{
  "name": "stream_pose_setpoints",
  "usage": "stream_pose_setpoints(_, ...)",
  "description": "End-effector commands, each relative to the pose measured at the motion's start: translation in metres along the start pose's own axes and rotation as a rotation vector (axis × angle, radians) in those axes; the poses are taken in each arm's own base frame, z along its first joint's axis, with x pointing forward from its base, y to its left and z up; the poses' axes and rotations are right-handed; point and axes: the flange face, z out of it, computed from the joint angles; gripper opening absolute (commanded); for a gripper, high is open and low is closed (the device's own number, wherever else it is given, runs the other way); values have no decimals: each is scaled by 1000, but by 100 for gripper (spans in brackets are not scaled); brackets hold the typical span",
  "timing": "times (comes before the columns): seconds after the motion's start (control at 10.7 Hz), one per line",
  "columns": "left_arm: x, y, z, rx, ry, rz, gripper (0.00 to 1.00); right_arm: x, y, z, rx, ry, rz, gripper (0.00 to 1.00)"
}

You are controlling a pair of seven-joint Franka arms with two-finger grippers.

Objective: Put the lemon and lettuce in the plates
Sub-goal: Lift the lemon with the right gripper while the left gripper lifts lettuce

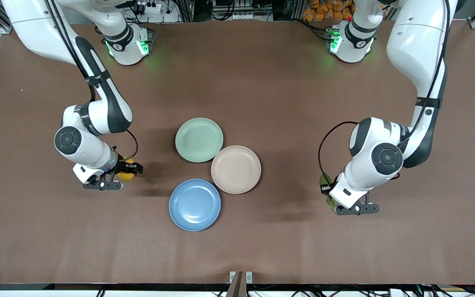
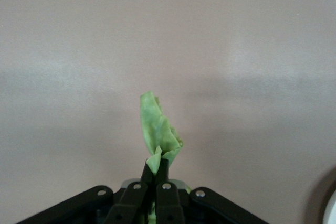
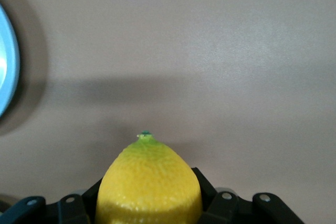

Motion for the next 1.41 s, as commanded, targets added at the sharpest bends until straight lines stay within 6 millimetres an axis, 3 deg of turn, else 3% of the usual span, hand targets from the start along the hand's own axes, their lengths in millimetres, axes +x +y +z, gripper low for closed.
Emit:
stream_pose_setpoints(0.0,-6,11,-10,12,7,-38,0,7,-27,-19,18,23,47,44)
stream_pose_setpoints(0.38,-22,49,-10,5,5,-70,0,16,-59,-36,42,22,126,44)
stream_pose_setpoints(0.66,-42,90,-12,-21,-6,-113,0,36,-90,-45,138,38,173,44)
stream_pose_setpoints(0.94,-69,142,-10,-43,-11,-138,0,45,-130,-35,157,52,212,44)
stream_pose_setpoints(1.13,-92,184,-8,-63,-3,-140,0,48,-139,-20,153,43,223,44)
stream_pose_setpoints(1.31,-116,218,-2,-82,3,-138,0,49,-148,-18,171,70,218,44)
